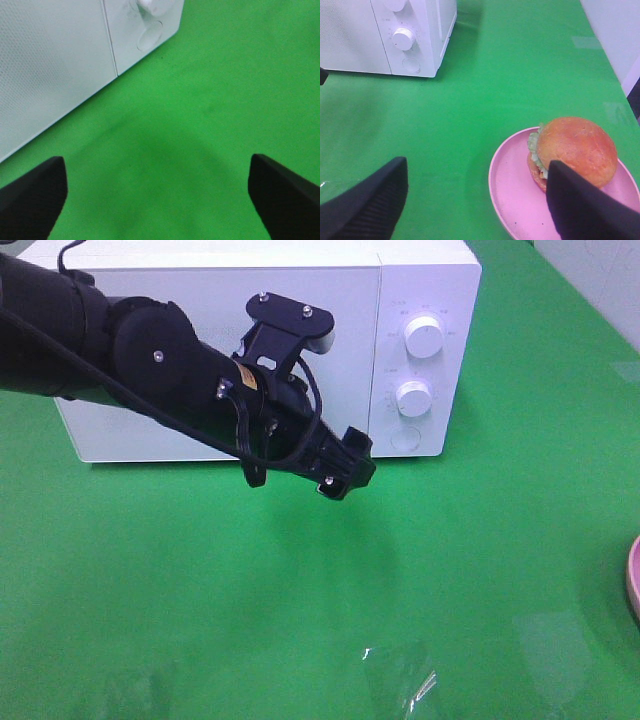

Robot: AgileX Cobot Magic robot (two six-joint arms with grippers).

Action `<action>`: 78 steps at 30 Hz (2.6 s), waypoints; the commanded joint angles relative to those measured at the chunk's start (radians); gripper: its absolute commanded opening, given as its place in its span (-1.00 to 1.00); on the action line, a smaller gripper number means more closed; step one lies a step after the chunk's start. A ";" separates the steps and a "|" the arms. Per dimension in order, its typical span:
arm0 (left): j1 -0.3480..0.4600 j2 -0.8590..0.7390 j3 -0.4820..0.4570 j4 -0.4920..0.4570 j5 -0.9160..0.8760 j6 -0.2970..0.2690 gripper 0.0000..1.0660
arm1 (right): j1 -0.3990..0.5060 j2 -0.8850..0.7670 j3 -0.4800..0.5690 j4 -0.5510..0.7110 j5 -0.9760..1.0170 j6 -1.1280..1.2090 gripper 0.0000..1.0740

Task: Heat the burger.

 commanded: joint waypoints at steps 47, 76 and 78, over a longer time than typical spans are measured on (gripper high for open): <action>0.785 -0.580 0.034 0.112 1.137 -0.054 0.81 | -0.004 -0.027 0.005 0.003 -0.009 -0.011 0.36; 0.816 -1.394 0.606 0.146 0.902 -0.069 0.81 | -0.004 -0.027 0.005 0.003 -0.009 -0.011 0.36; 0.816 -1.430 0.606 0.151 0.902 -0.069 0.81 | -0.004 -0.027 0.005 0.003 -0.009 -0.011 0.36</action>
